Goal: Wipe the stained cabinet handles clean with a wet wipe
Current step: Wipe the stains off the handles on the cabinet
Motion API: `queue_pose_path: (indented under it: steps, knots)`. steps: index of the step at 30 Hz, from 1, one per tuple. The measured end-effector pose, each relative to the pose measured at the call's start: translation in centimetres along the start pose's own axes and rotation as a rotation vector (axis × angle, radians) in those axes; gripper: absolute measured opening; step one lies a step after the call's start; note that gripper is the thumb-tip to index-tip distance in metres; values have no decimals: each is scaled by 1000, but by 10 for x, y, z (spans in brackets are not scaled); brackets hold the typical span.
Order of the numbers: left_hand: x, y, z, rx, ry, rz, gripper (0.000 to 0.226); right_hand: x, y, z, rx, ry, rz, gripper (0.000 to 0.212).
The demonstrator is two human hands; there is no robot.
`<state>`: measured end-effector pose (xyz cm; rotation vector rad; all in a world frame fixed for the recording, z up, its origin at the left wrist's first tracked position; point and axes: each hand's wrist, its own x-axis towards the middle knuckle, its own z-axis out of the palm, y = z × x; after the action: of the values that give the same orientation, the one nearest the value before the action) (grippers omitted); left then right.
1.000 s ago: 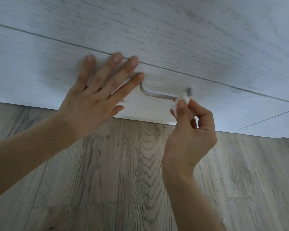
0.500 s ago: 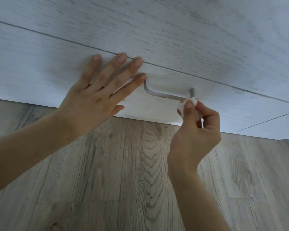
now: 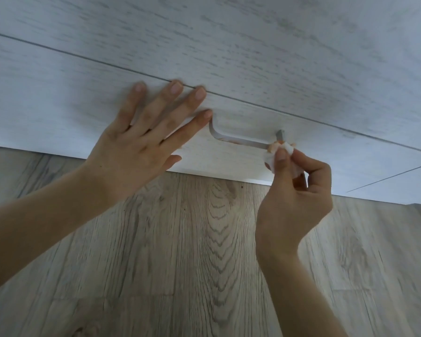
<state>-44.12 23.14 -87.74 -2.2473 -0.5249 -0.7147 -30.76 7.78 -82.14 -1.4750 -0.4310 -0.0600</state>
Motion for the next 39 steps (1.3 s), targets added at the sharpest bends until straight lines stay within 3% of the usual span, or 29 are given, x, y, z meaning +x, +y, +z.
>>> queue_pose_path:
  steps: [4,8,12,16,20,27,31,39]
  knots:
    - [0,2,2,-23,9,-16,93,-9,1,10,-74,-62,-111,14]
    - [1,0,2,-33,15,-10,95,-9,5,13,-13,8,-77,12]
    - [1,-2,1,-55,24,-4,95,-18,3,23,-153,-138,-295,14]
    - [0,-6,0,-64,25,15,92,-20,7,26,-94,-58,-220,23]
    - [-1,-5,0,-30,25,25,90,-40,4,38,-155,-209,-306,10]
    - [-12,-16,2,-65,37,-34,88,-23,2,20,-117,-51,-299,21]
    - [-10,-11,2,-81,24,-50,90,-24,9,31,-201,-63,-322,5]
    - [-8,-8,8,-54,33,-73,93,-29,4,38,-280,-173,-461,8]
